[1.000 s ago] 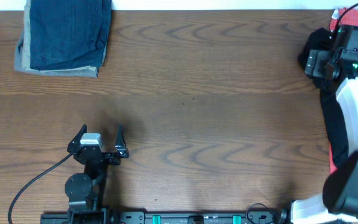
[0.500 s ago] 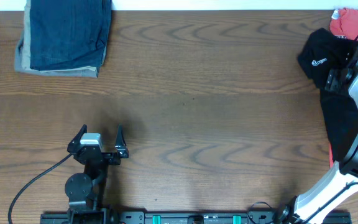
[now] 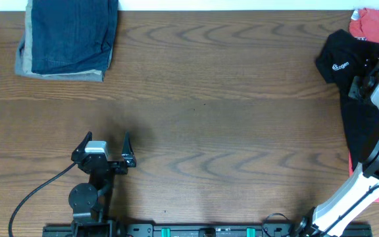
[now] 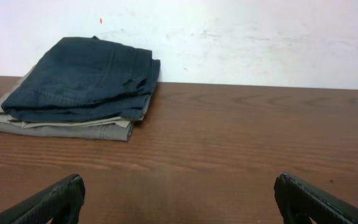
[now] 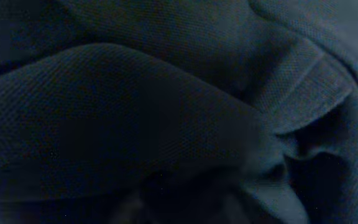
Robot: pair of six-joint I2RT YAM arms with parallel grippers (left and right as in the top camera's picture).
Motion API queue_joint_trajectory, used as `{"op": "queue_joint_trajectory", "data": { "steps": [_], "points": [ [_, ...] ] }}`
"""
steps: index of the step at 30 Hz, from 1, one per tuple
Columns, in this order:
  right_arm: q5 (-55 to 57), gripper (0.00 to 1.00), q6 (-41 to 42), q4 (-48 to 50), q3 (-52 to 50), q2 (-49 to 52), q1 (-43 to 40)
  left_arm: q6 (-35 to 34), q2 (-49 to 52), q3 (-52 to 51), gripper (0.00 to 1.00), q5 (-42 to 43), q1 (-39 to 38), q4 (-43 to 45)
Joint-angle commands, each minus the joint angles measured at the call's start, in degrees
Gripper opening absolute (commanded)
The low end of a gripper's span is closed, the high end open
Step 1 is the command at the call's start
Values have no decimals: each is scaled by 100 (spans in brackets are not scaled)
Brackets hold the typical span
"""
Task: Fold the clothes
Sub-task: 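Reach the right gripper to the black shirt on the red t-shirt and grasp it, then drag the black shirt left to the table center with the right gripper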
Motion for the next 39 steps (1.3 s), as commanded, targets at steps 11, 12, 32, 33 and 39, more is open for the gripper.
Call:
{"op": "queue_joint_trajectory", "data": {
  "steps": [11,12,32,33,39],
  "points": [
    [-656,1,1373,-605,157,-1346,-24,74,-35,-96,98,103,35,-181],
    [-844,1,1375,-656,157,-1497,-7,74,-35,-96,98,103,35,-181],
    [-3003,1,1801,-2057,127,-2518,3635,74,-35,-96,98,103,35,-181],
    [-3003,1,1799,-2079,125,-2509,3932,74,-35,-96,98,103,35,-181],
    [-2872,14,1650,-2205,122,-2500,5810,74,-35,-96,98,103,35,-181]
  ]
}}
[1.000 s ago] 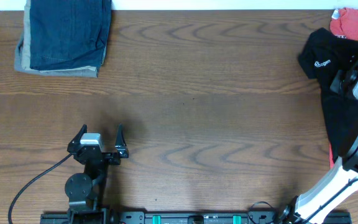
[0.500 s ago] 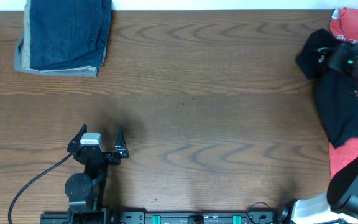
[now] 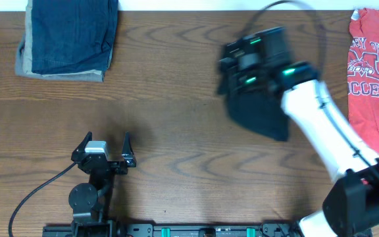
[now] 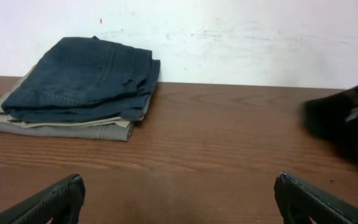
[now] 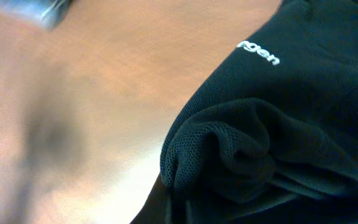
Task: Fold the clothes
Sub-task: 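Drag the black shirt left to the table center with the right gripper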
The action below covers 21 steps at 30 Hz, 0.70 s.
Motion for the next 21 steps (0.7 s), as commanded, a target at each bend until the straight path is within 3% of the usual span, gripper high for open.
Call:
{"op": "queue_joint_trajectory", "data": {
  "steps": [1,6,7,10,13,16,21],
  "points": [
    [9,19,-68,-33,52,-22,815,76,-35,-96,98,103,35,-181],
    [361,35,251,-146,85,-55,1202,76,-35,-96,98,103,35,-181],
    [363,45,321,-181,90,-96,1167,76,-35,-96,98,103,35,-181],
    [385,60,455,-354,92,-271,885,76,-35,-96,98,103,35,-181],
    [671,64,723,-774,92,-566,313,76,-35,-96,98,103,35,-181],
    [1078,99,850,-1307,92,-798,-385,76,-35,-96,98,103,35,-181],
    [990,99,848,-1862,42,-798,-1344,76,-35,-96,98,101,35,-181]
  ]
}}
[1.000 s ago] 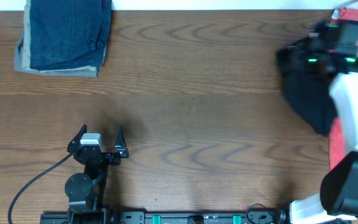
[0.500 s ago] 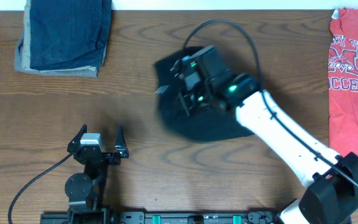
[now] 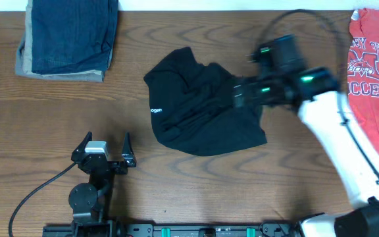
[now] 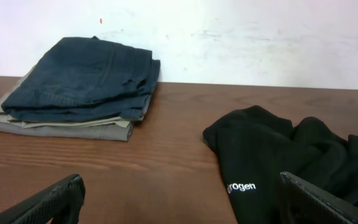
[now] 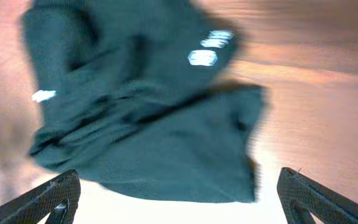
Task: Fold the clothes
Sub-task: 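Drag the black shirt left to the table center with the right gripper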
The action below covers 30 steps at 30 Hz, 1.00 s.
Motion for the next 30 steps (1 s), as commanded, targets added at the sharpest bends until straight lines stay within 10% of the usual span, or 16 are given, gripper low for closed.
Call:
{"op": "queue_joint_trajectory", "data": {
  "steps": [1,24,30],
  "points": [
    [42,99,120,-195,-24,13,-424,74,-35,-96,98,103,35,-181],
    [-997,67,120,2754,-1429,1967,-236,74,-35,-96,98,103,35,-181],
    [-992,34,98,2791,-1429,2035,-236,74,-35,-96,98,103,35,-181]
  ]
}}
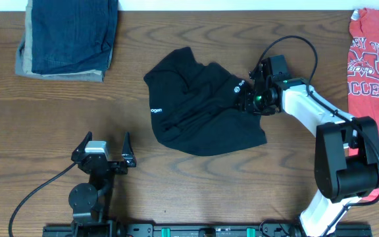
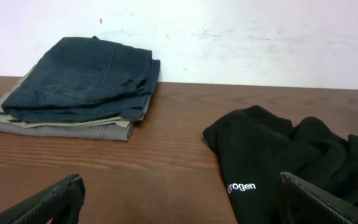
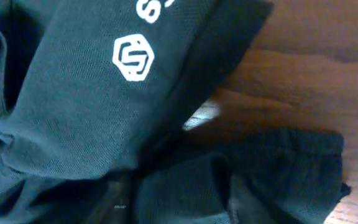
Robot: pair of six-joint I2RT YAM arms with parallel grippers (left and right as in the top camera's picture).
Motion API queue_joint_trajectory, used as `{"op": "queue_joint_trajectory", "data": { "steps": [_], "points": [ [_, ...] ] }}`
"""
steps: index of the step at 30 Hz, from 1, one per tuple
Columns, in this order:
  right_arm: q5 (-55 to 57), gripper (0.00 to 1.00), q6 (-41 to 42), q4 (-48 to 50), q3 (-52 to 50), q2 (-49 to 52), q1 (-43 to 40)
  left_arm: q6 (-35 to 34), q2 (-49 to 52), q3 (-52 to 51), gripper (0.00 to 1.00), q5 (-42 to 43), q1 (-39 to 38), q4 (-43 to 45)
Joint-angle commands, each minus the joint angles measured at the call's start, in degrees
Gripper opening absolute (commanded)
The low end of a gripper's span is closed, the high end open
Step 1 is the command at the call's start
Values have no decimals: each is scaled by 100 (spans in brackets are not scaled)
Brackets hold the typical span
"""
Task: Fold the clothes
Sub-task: 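Drag the black shirt left to the table center with the right gripper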
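A black shirt (image 1: pixel 202 105) with white logos lies crumpled on the middle of the wooden table (image 1: pixel 196 191); the left wrist view also shows the shirt (image 2: pixel 278 155). My right gripper (image 1: pixel 250 97) is down on its right edge. In the right wrist view the gripper (image 3: pixel 179 199) has its dark fingers (image 3: pixel 238 205) drawn in on a fold of the black cloth. My left gripper (image 1: pixel 106 148) rests near the table's front left, open and empty (image 2: pixel 179 205), pointing toward the shirt.
A folded stack, dark jeans on khaki trousers (image 1: pixel 68 39), sits at the far left corner. A red printed T-shirt (image 1: pixel 372 66) lies spread along the right edge. A white wall (image 2: pixel 229 37) rises behind the table.
My right gripper was open above the shirt's right part; now it is down on the right edge with its fingers closed on a fold. The shirt lies as before.
My right gripper was buried in the black shirt at the far right, over the red T-shirt. Then it held the shirt over the table's middle. Then the shirt lay in the middle with the gripper open above it. Now it grips the shirt's right edge.
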Motion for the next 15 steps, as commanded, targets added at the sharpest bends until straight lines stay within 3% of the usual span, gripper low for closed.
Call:
{"op": "queue_joint_trajectory", "data": {
  "steps": [1,3,6,15],
  "points": [
    [-83,27,35,48,-17,0,57,74,-35,-96,98,103,35,-181],
    [-83,13,35,72,-17,0,55,74,-35,-96,98,103,35,-181],
    [-83,1,35,31,26,-63,24,74,-35,-96,98,103,35,-181],
    [599,1,42,-1128,400,-1187,-151,74,-35,-96,98,103,35,-181]
  ]
}}
